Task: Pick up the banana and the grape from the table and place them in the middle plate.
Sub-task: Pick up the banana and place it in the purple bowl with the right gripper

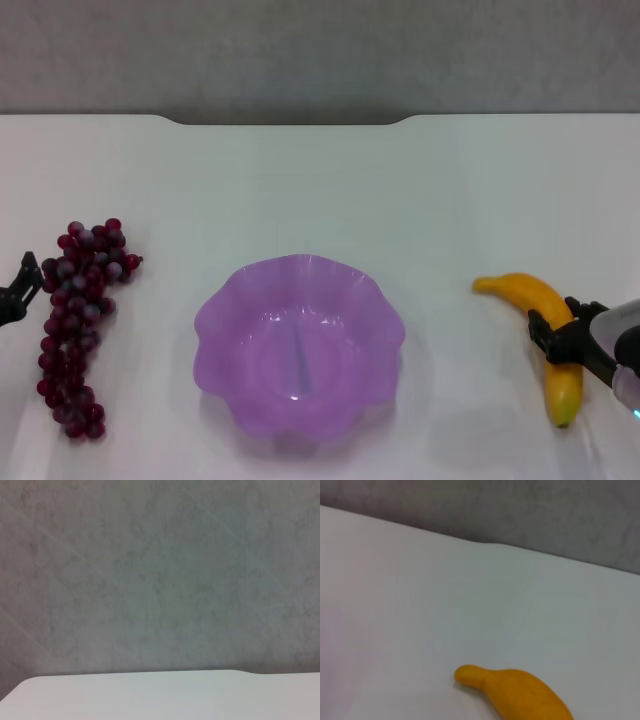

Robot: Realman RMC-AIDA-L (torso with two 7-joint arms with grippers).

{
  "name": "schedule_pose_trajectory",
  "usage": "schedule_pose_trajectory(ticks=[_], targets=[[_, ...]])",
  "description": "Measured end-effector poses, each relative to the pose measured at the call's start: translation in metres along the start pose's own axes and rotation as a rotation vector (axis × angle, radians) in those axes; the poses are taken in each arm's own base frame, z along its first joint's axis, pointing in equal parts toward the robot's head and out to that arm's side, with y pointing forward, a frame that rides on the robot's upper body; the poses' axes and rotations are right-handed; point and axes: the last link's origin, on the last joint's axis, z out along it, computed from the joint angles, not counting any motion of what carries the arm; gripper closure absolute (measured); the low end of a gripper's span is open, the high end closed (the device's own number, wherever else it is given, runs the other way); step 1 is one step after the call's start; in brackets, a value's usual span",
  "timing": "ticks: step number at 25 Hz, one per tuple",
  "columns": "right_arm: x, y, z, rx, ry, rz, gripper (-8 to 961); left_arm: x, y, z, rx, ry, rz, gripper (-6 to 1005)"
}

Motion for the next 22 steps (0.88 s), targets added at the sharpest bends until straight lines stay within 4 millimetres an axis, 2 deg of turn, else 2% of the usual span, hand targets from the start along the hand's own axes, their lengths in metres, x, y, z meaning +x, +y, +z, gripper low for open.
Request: schedule_pose_trajectory(ticks=[5,6,7,14,17,22], targets=[[-0.017,-0.003,0.004,0.018,-0.058,0.055,429,0.0,0.0,0.0,0.001,-0.001,0.001,105],[-0.027,-0.001,0.004,0.014,-0.107,0.061,430,0.0,-0.001,0.0,0.001,-0.001,0.001,105],[-0.027,-0.001,0.004,0.014,-0.107,0.061,432,0.0,-0.001,0.0,0.001,-0.002,0.001,105],[-0.06,0.009,0.003,-0.018,-0.258,0.084,437,-0.001,-0.002,-0.001,0.004,-0.005,0.002,105],[-0.079,0.019,0.001,-0.053,-0.343,0.078,437,-0.002,-0.002,-0.002,0.005,-0.005,0.002,105],[-0.11,0.053,-0.004,-0.175,-0.445,-0.023,437,-0.002,-0.002,-0.002,0.004,-0.005,0.004,105]])
